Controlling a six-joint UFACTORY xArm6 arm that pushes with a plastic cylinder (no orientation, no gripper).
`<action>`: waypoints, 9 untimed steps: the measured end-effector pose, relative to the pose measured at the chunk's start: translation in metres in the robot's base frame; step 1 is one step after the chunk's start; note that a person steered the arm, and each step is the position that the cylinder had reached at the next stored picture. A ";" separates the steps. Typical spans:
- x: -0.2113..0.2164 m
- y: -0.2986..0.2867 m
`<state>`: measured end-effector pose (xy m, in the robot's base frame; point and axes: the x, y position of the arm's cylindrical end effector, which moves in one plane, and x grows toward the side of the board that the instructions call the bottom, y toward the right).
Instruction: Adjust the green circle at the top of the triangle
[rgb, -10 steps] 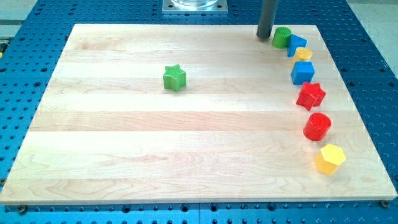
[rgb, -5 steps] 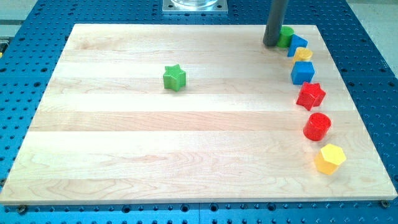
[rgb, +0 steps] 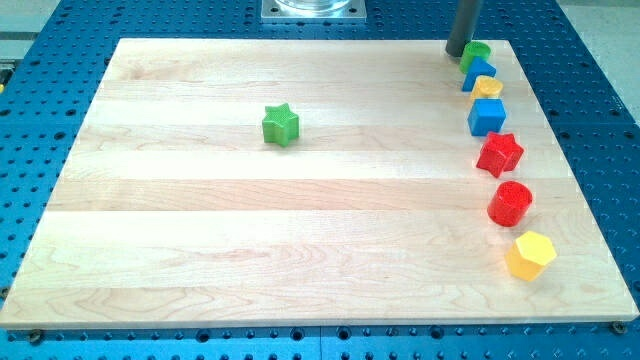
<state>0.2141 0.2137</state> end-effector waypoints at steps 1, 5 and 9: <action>0.000 -0.003; 0.013 -0.001; 0.171 -0.209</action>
